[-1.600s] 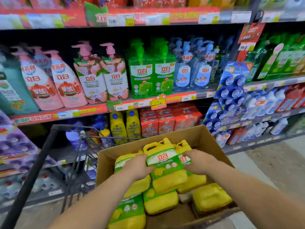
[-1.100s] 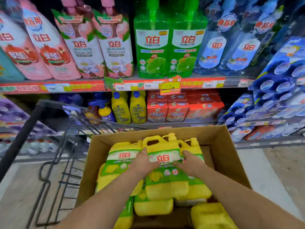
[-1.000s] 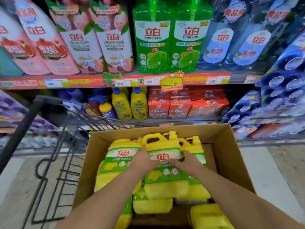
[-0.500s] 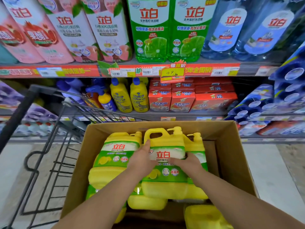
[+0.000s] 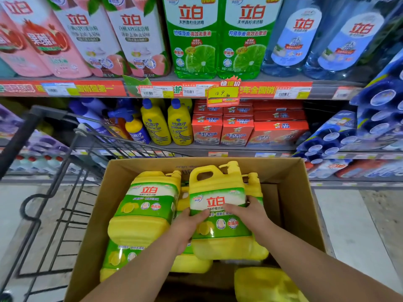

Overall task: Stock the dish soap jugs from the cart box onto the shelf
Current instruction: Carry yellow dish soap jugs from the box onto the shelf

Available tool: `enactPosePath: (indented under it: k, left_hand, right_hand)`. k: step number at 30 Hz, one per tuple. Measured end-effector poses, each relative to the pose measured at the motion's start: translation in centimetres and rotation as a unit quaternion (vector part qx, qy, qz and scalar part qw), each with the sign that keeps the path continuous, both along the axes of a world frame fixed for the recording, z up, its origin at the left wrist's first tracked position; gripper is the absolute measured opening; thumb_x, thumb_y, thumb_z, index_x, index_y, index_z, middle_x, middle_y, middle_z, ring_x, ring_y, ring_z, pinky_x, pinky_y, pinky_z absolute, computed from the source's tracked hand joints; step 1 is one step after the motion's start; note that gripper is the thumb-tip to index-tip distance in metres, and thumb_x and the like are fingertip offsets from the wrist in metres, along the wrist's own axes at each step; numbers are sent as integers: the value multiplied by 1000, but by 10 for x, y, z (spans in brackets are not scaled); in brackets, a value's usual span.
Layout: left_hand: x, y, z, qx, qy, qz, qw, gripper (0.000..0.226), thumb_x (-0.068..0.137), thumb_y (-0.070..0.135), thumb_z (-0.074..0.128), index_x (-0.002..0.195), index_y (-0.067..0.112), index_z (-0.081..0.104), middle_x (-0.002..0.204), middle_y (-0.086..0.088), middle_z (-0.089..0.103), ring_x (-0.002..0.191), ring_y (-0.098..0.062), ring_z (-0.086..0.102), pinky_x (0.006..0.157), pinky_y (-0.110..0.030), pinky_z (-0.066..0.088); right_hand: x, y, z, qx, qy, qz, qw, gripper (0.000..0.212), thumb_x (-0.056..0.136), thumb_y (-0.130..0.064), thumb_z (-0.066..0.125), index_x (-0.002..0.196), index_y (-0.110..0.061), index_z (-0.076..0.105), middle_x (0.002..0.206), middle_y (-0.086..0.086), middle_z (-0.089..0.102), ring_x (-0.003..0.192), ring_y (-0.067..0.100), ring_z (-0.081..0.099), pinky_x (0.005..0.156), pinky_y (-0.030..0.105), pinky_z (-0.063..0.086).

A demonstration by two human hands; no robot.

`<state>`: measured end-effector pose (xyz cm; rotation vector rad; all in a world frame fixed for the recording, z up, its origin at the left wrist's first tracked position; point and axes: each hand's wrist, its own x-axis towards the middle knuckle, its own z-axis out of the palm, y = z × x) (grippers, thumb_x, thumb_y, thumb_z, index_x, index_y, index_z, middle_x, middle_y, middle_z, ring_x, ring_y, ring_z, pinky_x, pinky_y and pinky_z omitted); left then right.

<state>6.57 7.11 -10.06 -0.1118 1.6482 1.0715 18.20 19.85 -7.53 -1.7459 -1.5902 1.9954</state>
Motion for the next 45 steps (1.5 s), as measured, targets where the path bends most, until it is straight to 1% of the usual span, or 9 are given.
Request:
enactPosePath:
  k: [4,9,14,17,23,27,31,41,45]
  left_hand:
    - [4,5,18,44,26,44,998,48,82,30,70,126,19,52,116,-6,67,109,-27,61,98,-50,46]
    - [-8,2,60,95,119,53,987,28,84,32,68,108,27,55,104,2,69,92,-15,67,71,-31,54]
    - [-24,-16,116,111,218,102,964,32,82,30,70,110,19,57,104,-2,69,96,-21,67,85,-37,54]
    - [-34,-37,141,125,256,134,949,36,81,33,71,112,20,58,101,1,71,90,-16,69,74,-31,56]
    - [-44,-95,180,126,302,223,918,22,80,26,73,99,24,63,100,-5,73,92,-26,69,84,-44,56]
    - [-45,-145,203,117,337,253,899,14,81,30,72,87,30,60,90,5,72,80,-13,71,67,-28,58]
    - [-42,-202,220,127,329,287,891,28,82,29,71,106,22,60,103,-2,72,92,-21,70,85,-43,57]
    - [-59,-398,250,127,362,350,855,35,81,31,71,111,21,58,106,-4,70,91,-20,69,79,-36,58]
    - [-67,-487,259,127,395,368,832,40,81,24,72,116,14,55,107,-6,69,85,-14,69,66,-24,57]
  right_hand:
    - [-6,5,17,16,33,7,999,75,64,-22,86,125,-18,42,116,7,62,99,28,65,87,47,55]
    - [-24,12,53,55,100,45,992,72,66,-22,85,125,-16,44,112,5,64,96,26,66,81,42,56]
    - [-49,4,96,82,162,99,978,71,66,-32,83,124,-24,43,117,3,62,104,27,63,86,43,54]
    - [-69,-11,120,79,213,126,966,79,64,-28,84,130,-21,42,118,7,64,102,29,65,91,50,52]
    - [-108,-60,156,71,287,186,937,66,66,-20,84,119,-20,46,99,0,67,81,18,69,61,30,56]
    - [-126,-104,174,52,324,230,916,52,67,-13,83,103,-25,47,91,-2,68,73,14,70,53,26,55]
    - [-141,-157,190,54,344,268,898,49,66,-13,83,99,-27,50,92,-2,69,74,16,70,54,26,56]
    - [-180,-352,226,46,381,342,857,44,67,-14,83,98,-23,53,88,-4,69,64,10,70,46,20,52]
    - [-194,-444,236,51,398,363,841,37,69,-9,80,97,-20,58,94,7,72,80,25,72,70,39,60]
